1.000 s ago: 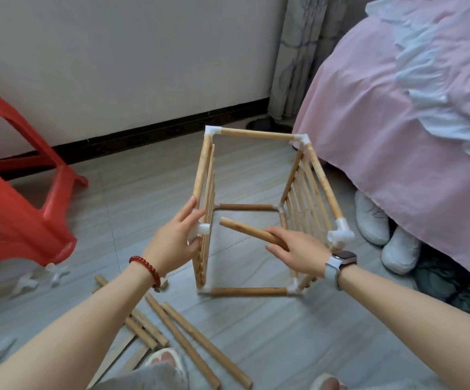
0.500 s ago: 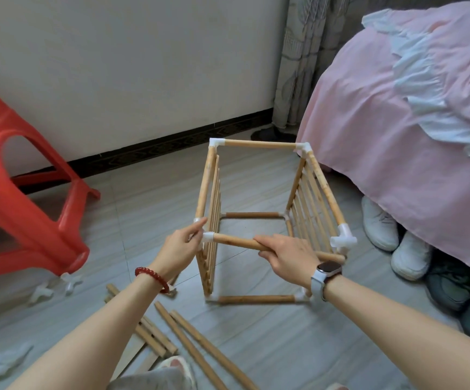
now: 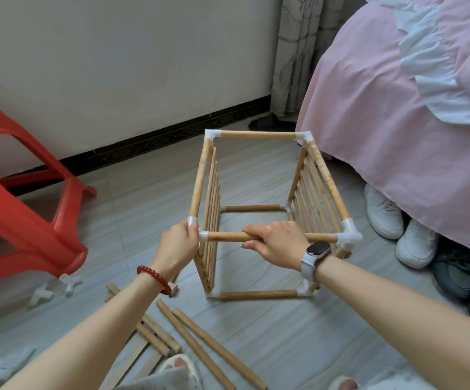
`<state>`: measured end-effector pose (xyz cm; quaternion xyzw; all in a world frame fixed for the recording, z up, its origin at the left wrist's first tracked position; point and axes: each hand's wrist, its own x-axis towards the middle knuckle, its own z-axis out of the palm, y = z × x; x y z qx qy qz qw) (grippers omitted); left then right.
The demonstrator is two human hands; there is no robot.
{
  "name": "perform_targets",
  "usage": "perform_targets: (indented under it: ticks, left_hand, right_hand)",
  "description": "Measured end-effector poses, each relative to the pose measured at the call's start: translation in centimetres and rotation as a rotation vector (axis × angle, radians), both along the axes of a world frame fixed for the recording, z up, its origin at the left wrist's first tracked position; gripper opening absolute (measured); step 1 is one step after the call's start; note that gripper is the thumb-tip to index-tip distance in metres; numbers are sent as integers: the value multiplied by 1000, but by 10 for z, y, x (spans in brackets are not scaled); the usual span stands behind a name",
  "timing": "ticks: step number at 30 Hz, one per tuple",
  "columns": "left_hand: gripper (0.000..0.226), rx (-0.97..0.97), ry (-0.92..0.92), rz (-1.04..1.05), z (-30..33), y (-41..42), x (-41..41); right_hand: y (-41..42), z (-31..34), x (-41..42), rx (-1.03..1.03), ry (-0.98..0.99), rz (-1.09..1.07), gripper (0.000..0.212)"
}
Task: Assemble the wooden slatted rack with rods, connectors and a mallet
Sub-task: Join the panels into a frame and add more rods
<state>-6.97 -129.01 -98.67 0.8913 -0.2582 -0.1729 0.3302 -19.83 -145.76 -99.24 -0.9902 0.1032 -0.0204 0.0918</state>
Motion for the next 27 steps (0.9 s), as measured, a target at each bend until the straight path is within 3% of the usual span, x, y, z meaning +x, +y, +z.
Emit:
perform_targets:
  ticks: [3, 5, 7, 9, 12, 13, 15, 20, 27]
  left_hand:
    - [22, 118, -108, 19, 5, -6, -4]
    - [45, 162, -324, -2, 10, -14, -10]
    - [49, 117, -496, -116, 18, -28, -27]
    - [48, 115, -547, -320, 23, -49, -52]
    - [48, 223, -492, -617, 13, -88, -89]
    - [46, 258, -496, -664, 8, -99, -96]
    - [36, 306, -567, -699, 4, -114, -103]
    - [31, 322, -667, -739, 0, -129, -101]
    - [26, 358, -732, -779, -6, -139, -102]
  right_hand:
    - [-6, 4, -7, 103, 31, 48, 34]
    - [-23, 4, -22, 170, -146, 3, 41]
    - [-50, 1, -45, 171, -377, -251, 40]
    - [-70, 0, -65, 263, -416, -595, 37]
    - [-82, -4, -75, 763, -267, -876, 46]
    - [-83, -6, -75, 926, -243, -899, 45]
    - [-85, -10, -77, 1059, -234, -897, 37]
    - [-94, -15, -77, 1182, -379, -936, 29]
    - [-88, -24, -67, 1306, -387, -982, 28]
